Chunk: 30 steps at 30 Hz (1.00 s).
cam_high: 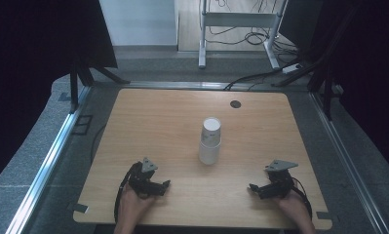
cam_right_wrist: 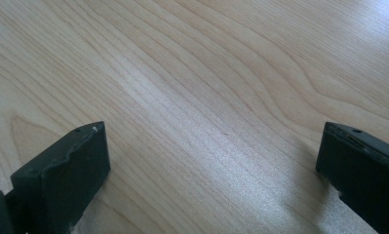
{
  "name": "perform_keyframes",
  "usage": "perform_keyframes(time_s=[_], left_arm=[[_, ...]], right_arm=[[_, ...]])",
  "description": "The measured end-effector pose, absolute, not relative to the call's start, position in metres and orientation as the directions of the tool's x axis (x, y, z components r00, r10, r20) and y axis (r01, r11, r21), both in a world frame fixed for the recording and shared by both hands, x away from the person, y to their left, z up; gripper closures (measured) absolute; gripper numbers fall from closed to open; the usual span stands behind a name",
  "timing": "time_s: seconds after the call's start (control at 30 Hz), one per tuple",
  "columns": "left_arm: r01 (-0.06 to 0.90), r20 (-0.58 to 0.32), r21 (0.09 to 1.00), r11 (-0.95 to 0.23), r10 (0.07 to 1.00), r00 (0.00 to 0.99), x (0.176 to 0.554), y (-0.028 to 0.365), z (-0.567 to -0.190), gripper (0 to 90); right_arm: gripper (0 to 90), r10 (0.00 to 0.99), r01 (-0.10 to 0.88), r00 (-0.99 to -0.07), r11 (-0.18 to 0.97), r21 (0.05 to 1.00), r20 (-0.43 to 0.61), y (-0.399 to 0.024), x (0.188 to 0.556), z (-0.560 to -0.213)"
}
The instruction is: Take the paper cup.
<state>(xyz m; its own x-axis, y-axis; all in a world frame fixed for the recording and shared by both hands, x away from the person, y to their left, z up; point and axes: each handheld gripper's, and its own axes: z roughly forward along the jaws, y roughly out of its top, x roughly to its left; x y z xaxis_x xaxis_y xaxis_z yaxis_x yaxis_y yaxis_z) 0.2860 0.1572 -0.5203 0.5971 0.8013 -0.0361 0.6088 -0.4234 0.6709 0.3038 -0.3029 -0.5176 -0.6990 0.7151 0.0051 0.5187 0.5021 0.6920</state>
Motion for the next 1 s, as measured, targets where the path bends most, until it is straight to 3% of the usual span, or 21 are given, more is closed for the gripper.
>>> perform_keyframes(time_s=[1.0], left_arm=[[0.592, -0.048, 0.674, -0.442, 0.773, 0.632, 0.2875, 0.1583, -0.5201, 3.5]], right_arm=[[2.5, 0.705, 0.513, -0.709, 0.504, 0.695, 0.012, -0.3013, 0.3038, -0.5122]])
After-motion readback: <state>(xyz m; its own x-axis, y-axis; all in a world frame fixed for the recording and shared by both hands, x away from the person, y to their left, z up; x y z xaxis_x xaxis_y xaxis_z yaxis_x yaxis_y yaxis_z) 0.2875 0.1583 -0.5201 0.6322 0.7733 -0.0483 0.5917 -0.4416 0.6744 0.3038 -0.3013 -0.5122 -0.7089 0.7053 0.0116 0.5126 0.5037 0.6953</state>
